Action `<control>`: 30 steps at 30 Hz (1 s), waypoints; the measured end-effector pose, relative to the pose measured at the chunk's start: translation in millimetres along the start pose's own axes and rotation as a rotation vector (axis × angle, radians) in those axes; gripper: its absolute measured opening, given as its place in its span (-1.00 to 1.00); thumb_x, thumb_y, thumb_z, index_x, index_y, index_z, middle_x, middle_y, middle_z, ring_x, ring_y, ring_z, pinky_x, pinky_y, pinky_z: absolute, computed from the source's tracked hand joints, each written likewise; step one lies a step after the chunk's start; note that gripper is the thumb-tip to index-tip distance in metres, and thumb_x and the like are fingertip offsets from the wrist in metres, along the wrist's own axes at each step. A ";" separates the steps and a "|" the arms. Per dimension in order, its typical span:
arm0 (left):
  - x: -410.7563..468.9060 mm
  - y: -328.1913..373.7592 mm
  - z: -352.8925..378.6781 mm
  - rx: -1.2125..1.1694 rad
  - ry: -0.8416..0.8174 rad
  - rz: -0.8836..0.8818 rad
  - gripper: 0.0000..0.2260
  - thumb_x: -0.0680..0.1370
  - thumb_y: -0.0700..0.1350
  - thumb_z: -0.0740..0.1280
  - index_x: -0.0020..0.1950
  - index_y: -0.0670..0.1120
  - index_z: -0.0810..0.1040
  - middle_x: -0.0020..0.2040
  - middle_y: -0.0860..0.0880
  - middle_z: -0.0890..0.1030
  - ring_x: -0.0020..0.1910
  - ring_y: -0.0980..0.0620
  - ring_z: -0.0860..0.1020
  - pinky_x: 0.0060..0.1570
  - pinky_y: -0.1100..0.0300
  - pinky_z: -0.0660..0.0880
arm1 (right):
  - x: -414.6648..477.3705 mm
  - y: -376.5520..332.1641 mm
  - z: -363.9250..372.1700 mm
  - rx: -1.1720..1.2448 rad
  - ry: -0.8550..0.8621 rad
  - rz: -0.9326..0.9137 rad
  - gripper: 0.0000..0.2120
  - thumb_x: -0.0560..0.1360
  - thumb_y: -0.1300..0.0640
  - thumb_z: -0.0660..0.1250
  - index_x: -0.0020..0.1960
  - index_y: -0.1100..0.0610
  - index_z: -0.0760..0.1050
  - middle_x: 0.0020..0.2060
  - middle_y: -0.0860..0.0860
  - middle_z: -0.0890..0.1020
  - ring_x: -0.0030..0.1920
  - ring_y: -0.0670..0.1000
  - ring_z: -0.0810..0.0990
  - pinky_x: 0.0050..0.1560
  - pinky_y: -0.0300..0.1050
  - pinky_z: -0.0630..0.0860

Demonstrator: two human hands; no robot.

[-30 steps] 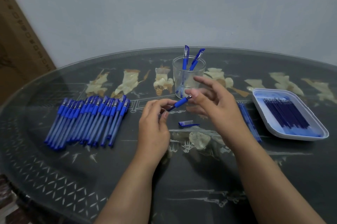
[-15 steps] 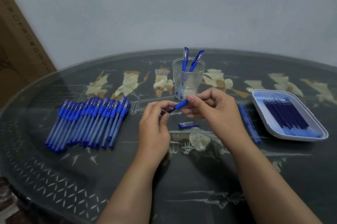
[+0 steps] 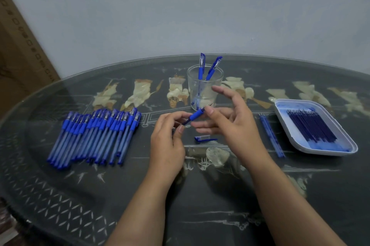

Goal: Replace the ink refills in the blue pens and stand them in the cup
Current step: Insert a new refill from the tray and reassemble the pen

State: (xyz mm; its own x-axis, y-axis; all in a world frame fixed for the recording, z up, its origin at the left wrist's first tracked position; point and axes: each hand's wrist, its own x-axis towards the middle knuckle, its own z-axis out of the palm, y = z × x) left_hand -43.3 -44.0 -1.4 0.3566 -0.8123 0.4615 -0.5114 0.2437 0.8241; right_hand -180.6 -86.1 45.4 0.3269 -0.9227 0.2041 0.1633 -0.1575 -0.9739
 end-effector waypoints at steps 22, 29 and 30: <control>-0.5 -2.1 -0.2 0.011 -0.009 0.029 -0.61 0.53 -0.42 0.26 0.07 0.07 0.57 0.02 0.11 0.55 0.02 0.24 0.52 0.01 0.50 0.37 | 4.2 10.2 -2.0 -0.032 0.055 -0.014 -0.99 0.55 0.30 0.32 -0.06 0.24 0.50 -0.20 0.18 0.70 -0.19 0.14 0.72 -0.11 -0.04 0.66; 0.1 -4.2 -0.1 0.005 -0.003 0.014 -0.62 0.52 -0.43 0.27 0.08 0.04 0.58 0.01 0.09 0.56 0.02 0.25 0.53 0.02 0.50 0.39 | 4.4 11.0 0.5 -0.047 0.055 -0.025 -0.95 0.55 0.25 0.33 0.01 0.19 0.50 -0.19 0.18 0.69 -0.18 0.12 0.71 -0.11 0.01 0.67; 0.0 -4.1 -0.2 0.002 -0.002 0.002 -0.63 0.53 -0.43 0.27 0.08 0.04 0.58 0.02 0.08 0.56 0.02 0.26 0.52 0.02 0.50 0.39 | 4.1 12.0 0.5 -0.043 0.056 -0.019 -0.86 0.55 0.21 0.34 0.09 0.17 0.48 -0.17 0.18 0.69 -0.17 0.12 0.71 -0.12 0.03 0.67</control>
State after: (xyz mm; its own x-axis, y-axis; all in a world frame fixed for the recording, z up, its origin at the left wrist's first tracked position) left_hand -41.1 -45.0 -4.6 0.3542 -0.8126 0.4628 -0.5137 0.2444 0.8224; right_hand -176.8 -91.6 34.5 0.2709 -0.9376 0.2179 0.1286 -0.1891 -0.9735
